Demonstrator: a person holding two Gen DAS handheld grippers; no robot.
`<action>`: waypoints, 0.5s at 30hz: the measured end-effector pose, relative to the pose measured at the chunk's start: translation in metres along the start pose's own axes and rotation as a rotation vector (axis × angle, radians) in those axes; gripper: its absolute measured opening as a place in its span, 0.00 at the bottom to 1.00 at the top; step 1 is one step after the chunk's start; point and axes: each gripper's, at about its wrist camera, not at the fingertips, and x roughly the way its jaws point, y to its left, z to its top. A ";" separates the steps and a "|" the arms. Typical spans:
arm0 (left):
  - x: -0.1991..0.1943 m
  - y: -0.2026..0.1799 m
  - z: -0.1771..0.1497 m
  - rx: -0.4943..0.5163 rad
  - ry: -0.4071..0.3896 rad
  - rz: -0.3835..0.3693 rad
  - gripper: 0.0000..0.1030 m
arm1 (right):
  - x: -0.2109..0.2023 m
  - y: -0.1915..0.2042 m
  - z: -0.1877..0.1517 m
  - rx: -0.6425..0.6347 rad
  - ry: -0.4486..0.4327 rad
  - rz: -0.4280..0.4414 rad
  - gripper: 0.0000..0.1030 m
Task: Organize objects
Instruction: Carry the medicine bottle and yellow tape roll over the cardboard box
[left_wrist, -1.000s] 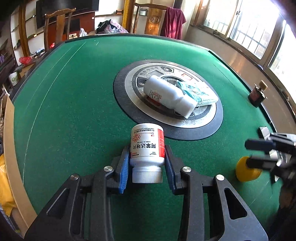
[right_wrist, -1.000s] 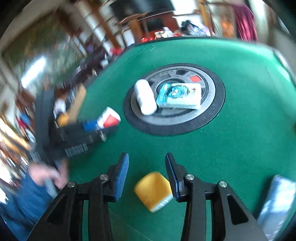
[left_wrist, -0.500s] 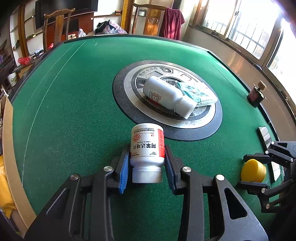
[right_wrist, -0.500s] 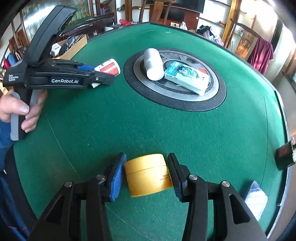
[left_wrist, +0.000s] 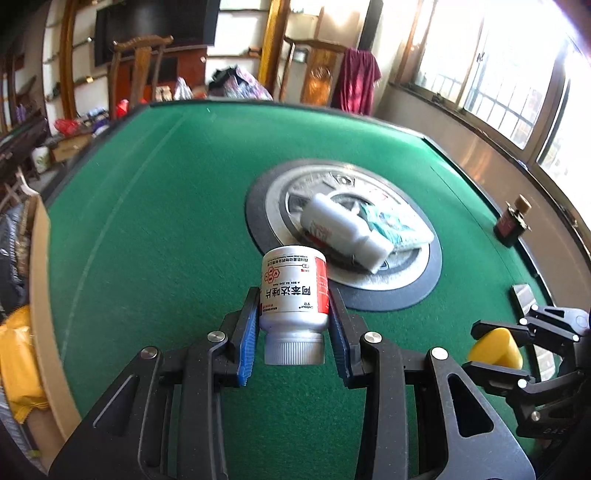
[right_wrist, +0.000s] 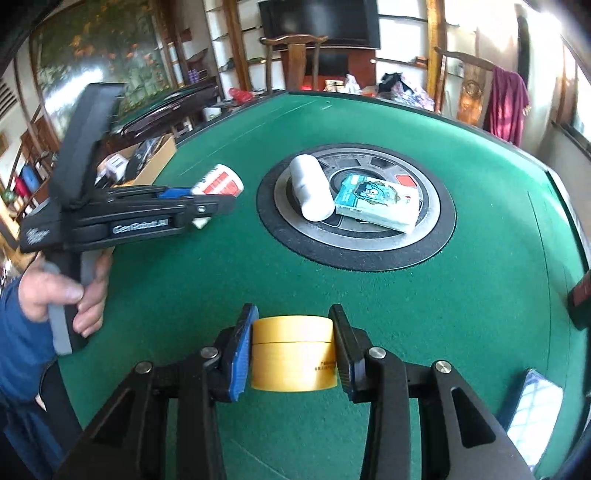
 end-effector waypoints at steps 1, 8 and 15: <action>-0.002 -0.001 0.000 0.005 -0.012 0.012 0.33 | 0.001 -0.002 0.001 0.023 -0.007 -0.002 0.38; -0.022 -0.009 -0.002 0.055 -0.105 0.092 0.33 | 0.004 -0.012 0.004 0.121 -0.051 -0.011 0.38; -0.053 -0.010 -0.012 0.078 -0.212 0.153 0.33 | 0.002 -0.004 0.006 0.215 -0.096 0.003 0.38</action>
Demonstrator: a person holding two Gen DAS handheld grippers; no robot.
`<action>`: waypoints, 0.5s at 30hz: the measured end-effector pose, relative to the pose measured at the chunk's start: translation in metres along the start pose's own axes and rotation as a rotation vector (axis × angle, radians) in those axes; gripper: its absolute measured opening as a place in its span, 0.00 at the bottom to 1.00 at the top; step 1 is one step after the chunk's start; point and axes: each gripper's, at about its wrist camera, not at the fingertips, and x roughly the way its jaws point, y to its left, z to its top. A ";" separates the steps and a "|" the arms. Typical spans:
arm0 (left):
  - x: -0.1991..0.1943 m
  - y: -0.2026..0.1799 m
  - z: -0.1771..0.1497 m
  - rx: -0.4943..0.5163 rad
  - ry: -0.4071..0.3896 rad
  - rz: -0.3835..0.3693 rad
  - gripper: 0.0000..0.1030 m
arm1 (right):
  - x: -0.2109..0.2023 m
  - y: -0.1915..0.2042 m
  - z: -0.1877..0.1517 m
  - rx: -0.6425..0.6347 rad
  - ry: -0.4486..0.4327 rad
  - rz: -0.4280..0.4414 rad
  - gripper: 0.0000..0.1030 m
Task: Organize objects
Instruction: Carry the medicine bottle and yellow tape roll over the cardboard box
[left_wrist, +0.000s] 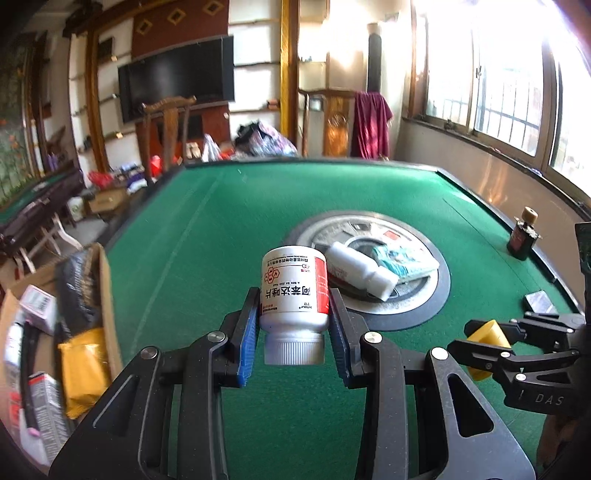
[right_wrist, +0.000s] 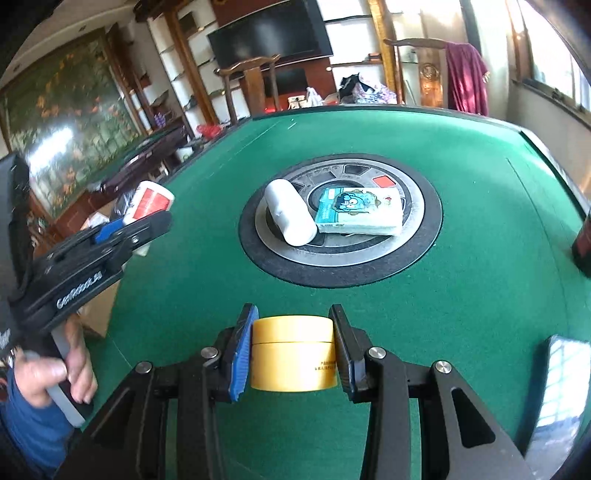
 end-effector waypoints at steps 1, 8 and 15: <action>-0.004 0.001 -0.001 0.004 -0.013 0.006 0.33 | -0.001 0.003 -0.001 0.011 -0.010 -0.001 0.38; -0.028 0.009 -0.012 0.007 -0.059 0.012 0.33 | 0.002 0.040 -0.009 -0.002 -0.030 0.004 0.38; -0.046 0.026 -0.022 -0.021 -0.082 0.027 0.33 | 0.010 0.063 -0.013 -0.017 -0.027 0.019 0.38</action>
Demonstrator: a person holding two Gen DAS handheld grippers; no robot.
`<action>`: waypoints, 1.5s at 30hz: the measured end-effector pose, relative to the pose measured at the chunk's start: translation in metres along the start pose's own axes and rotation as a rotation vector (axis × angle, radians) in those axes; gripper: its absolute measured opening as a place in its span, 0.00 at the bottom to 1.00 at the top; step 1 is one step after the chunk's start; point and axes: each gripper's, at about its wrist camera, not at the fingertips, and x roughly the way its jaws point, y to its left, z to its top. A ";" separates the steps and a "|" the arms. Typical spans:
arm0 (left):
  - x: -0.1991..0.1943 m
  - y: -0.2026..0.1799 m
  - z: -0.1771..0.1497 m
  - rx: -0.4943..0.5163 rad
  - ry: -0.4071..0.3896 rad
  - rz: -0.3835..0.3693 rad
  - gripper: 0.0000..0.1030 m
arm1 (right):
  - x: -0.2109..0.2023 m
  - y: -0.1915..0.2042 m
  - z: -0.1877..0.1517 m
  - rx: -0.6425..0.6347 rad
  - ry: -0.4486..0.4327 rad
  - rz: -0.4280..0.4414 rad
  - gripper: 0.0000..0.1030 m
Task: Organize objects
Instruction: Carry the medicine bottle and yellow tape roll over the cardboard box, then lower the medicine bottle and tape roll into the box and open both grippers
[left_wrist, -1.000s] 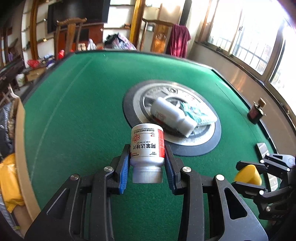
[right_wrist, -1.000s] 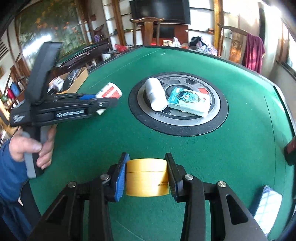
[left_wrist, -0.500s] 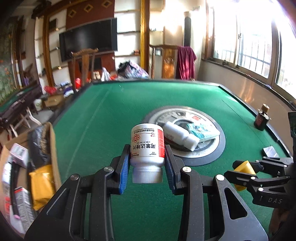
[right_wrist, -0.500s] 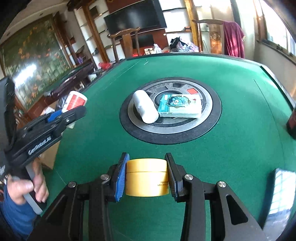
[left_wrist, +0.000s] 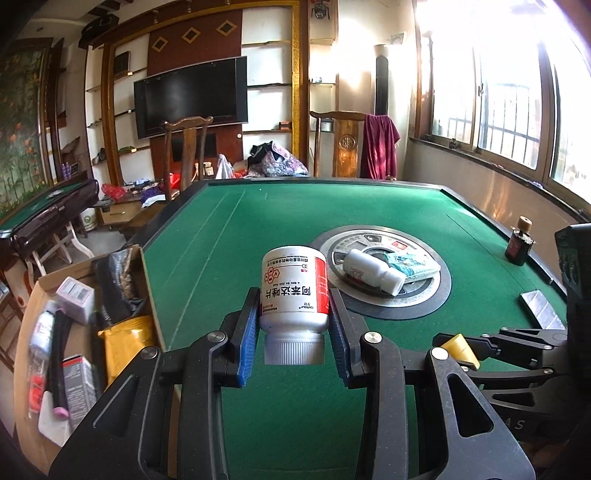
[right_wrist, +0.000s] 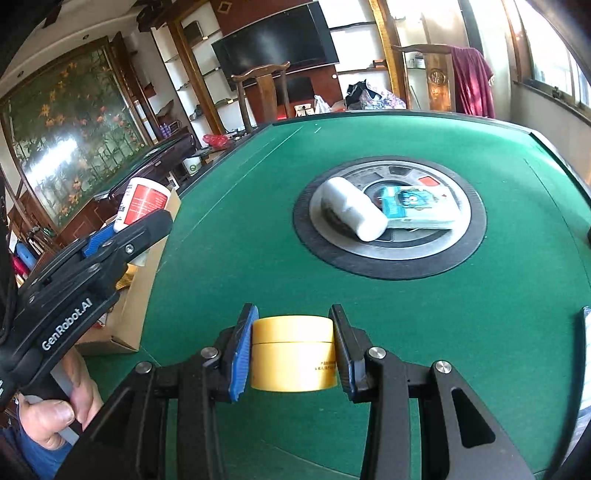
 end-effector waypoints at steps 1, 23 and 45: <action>-0.003 0.002 -0.001 -0.004 -0.004 0.002 0.33 | 0.001 0.003 -0.001 -0.002 0.002 0.001 0.38; -0.052 0.066 -0.026 -0.067 -0.064 0.128 0.33 | 0.025 0.086 -0.003 -0.105 0.010 0.066 0.38; -0.066 0.151 -0.060 -0.195 -0.004 0.260 0.33 | 0.058 0.184 0.006 -0.267 0.040 0.144 0.38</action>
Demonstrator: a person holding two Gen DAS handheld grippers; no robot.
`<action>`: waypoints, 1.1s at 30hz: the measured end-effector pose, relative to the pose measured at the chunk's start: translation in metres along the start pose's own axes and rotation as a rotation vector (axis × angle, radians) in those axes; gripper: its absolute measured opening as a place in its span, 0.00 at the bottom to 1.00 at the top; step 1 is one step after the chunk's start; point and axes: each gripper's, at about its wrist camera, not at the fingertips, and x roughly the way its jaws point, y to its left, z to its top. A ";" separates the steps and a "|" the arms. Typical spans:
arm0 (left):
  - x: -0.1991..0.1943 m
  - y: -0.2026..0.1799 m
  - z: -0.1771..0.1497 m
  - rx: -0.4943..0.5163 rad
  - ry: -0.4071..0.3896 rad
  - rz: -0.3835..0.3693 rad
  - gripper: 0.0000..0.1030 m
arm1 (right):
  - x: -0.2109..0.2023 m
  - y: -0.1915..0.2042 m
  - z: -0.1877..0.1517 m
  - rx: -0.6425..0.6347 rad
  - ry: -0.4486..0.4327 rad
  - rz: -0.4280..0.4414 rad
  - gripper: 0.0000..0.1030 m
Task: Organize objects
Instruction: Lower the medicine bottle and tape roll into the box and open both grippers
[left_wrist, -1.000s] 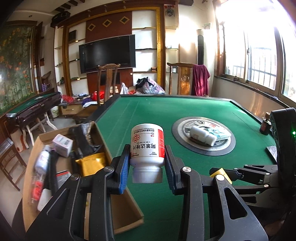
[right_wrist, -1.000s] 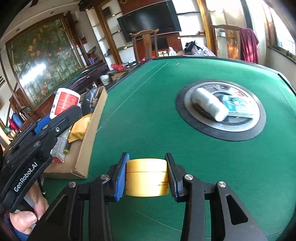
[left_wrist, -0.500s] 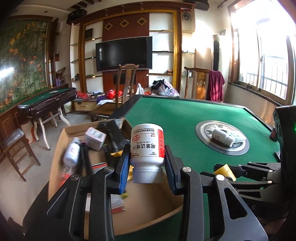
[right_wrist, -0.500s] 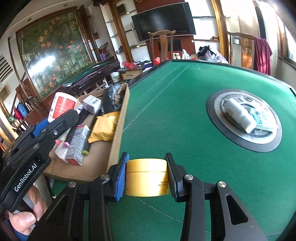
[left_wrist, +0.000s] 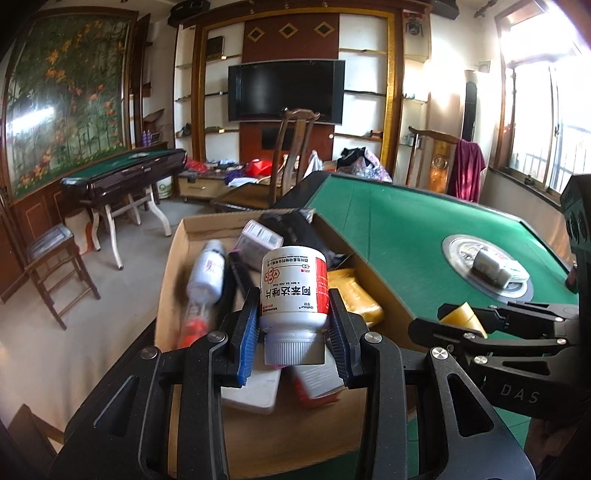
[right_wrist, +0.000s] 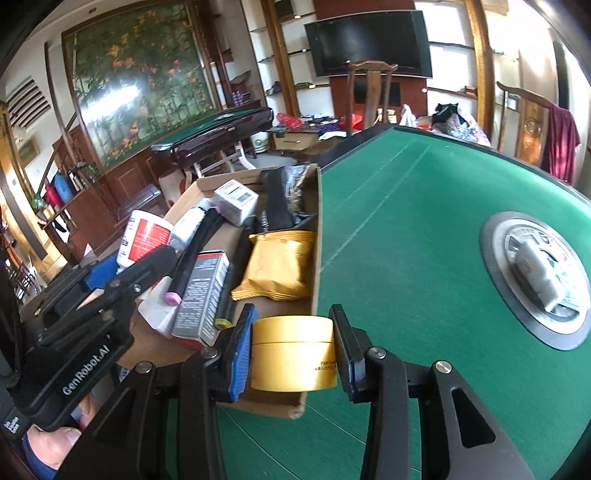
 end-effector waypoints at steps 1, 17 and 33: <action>0.001 0.002 -0.001 -0.003 0.003 0.004 0.33 | 0.002 0.002 0.000 -0.004 0.004 0.003 0.38; 0.012 0.029 -0.005 -0.068 0.085 0.012 0.33 | 0.047 0.030 -0.004 -0.078 0.099 0.003 0.38; 0.014 0.033 -0.005 -0.070 0.091 0.020 0.33 | 0.048 0.032 -0.006 -0.085 0.089 -0.007 0.38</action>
